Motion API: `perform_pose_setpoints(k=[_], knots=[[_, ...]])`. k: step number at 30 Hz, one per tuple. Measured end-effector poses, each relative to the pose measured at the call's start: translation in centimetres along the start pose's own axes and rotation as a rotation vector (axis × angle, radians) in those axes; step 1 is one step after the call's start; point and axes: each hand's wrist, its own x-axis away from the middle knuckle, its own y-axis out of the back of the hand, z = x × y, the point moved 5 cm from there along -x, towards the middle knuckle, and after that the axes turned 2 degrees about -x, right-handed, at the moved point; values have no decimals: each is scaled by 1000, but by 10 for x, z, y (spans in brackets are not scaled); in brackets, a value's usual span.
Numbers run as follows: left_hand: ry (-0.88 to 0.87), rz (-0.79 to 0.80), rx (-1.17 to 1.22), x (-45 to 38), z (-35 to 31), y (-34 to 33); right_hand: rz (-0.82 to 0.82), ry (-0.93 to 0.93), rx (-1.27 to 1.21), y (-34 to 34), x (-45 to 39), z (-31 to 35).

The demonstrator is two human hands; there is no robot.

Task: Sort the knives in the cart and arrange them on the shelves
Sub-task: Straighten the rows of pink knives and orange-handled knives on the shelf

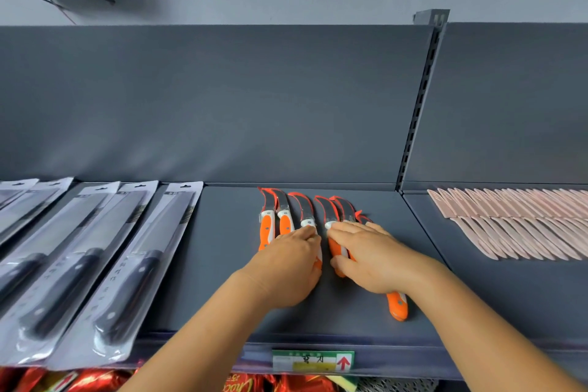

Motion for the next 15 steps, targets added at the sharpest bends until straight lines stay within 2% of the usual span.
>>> perform_pose_setpoints(k=[15], knots=[[49,37,-46,-19,7,5,-14,-35,-72,5,-26,-6]])
